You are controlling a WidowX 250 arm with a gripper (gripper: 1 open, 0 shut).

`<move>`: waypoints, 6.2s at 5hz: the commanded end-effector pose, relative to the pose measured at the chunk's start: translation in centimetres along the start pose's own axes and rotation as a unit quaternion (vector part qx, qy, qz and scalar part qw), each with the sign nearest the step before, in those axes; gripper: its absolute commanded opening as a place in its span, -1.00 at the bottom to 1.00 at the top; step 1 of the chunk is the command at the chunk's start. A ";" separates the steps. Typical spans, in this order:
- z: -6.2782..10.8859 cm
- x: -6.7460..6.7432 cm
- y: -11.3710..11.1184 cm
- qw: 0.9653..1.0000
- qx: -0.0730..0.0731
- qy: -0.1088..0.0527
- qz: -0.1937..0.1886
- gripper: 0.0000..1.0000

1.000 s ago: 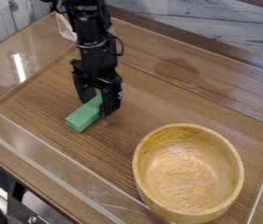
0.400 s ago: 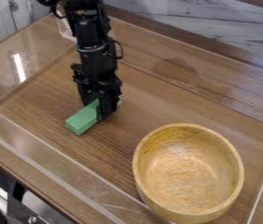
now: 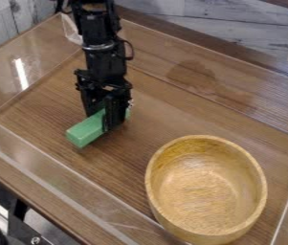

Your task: Put the green block in the brown bowl

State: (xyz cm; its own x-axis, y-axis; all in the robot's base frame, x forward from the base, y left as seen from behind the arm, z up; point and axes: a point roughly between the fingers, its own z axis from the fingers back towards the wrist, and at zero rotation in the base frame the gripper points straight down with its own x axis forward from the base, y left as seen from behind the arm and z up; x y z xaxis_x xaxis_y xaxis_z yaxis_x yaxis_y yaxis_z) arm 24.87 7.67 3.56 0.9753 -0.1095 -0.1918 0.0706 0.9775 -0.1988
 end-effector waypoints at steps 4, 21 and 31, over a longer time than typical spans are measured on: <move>7.7 0.0 1.7 0.997 0.011 -0.070 0.022 -1.00; 4.0 5.5 4.0 0.986 0.020 -0.164 0.000 -1.00; 5.7 5.6 1.9 0.989 0.007 -0.148 0.002 -1.00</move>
State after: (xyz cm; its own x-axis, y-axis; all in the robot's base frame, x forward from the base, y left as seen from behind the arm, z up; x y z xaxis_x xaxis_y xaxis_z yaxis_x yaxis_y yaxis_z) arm 30.22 9.54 4.71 0.9993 -0.0378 0.0053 0.0380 0.9724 -0.2304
